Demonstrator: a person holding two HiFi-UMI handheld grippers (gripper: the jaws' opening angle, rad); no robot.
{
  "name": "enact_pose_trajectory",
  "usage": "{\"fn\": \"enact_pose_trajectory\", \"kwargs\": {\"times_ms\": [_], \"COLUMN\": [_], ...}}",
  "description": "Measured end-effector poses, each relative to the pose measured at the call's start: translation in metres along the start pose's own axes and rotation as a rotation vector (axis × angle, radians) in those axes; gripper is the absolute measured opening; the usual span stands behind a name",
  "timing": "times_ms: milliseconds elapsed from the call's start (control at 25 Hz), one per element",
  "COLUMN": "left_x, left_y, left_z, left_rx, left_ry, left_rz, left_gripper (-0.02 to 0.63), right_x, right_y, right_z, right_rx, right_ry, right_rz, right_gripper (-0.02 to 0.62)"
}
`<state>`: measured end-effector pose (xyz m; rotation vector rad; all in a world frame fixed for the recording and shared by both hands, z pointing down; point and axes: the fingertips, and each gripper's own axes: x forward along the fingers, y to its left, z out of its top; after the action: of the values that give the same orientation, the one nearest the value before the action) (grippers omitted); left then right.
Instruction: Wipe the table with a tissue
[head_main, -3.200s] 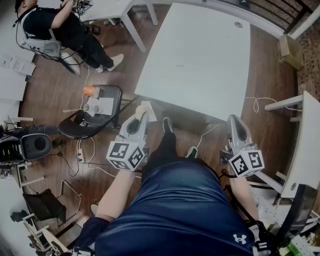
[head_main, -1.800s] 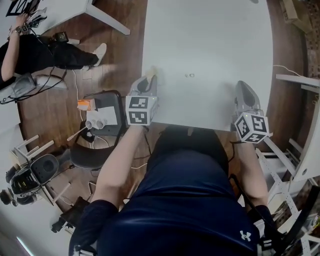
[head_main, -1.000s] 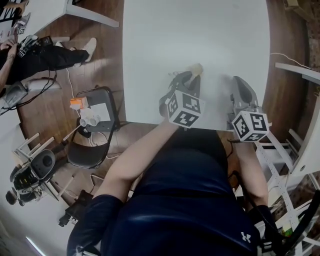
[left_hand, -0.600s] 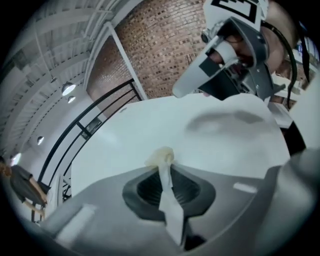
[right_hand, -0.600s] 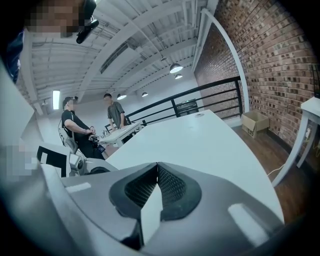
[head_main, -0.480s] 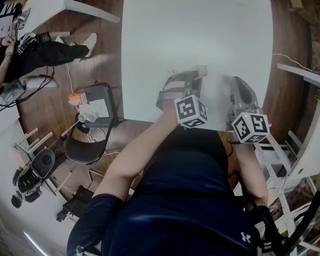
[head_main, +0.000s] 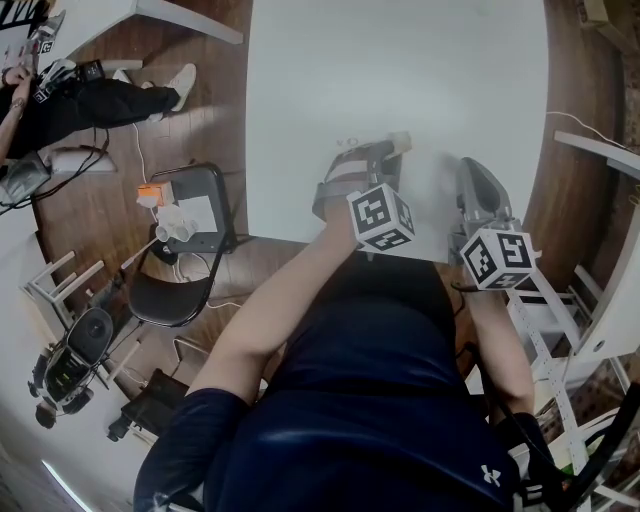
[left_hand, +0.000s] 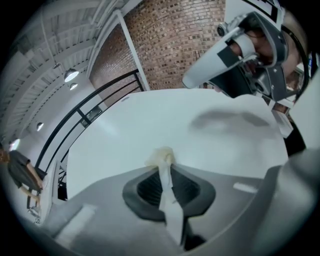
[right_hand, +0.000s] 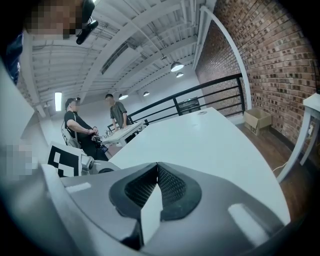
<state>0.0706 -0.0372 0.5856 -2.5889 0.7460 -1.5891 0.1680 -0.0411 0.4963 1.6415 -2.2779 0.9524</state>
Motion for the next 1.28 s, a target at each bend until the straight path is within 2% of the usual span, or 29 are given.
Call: {"fn": "enact_pose_trajectory", "kwargs": {"times_ms": [520,1280], "left_x": [-0.017,-0.034], "left_y": [0.023,0.053], "left_z": [-0.041,-0.097], "left_rx": [-0.020,-0.119], "left_ry": [0.063,0.121], "left_rz": [0.034,0.009], "left_gripper": [0.014,0.014], "right_x": [0.009,0.034], "right_y": [0.021,0.050], "right_z": [0.001,0.000], "right_rx": [-0.018,-0.029], "right_ry": [0.006,0.017], "right_rz": [0.013,0.027], "right_gripper": [0.011,0.011]}}
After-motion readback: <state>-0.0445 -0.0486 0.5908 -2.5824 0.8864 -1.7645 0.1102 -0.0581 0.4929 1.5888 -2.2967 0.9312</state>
